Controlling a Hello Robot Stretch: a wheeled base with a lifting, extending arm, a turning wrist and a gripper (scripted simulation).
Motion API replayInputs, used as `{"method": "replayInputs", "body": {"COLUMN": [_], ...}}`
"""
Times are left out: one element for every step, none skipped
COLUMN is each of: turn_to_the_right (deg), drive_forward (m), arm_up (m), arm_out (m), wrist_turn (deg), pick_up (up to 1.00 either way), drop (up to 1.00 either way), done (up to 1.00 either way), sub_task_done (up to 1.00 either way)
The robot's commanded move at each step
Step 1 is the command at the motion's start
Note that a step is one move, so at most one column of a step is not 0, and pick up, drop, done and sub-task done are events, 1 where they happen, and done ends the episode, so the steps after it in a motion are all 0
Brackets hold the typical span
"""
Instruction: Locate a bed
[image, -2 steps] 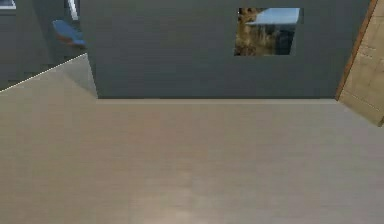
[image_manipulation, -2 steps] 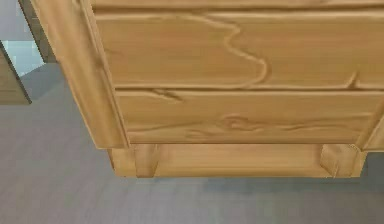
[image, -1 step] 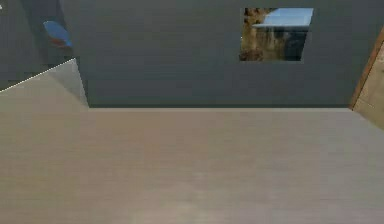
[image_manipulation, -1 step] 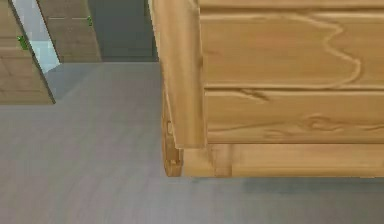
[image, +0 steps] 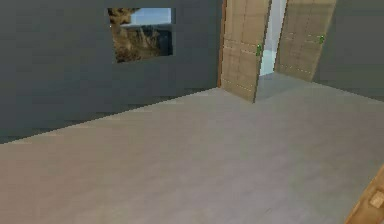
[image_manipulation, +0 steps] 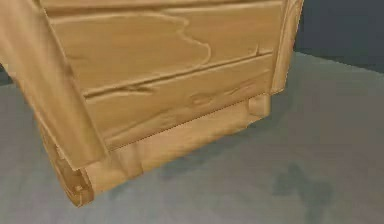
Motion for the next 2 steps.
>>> {"method": "replayInputs", "body": {"turn_to_the_right": [0.0,36.0], "drive_forward": [0.80,0.00], "arm_up": [0.00,0.00], "arm_out": [0.00,0.00], "wrist_turn": [0.0,0.0], "pick_up": [0.00,0.00], "drop": [0.00,0.00], "done": [0.00,0.00], "sub_task_done": [0.00,0.00]}}
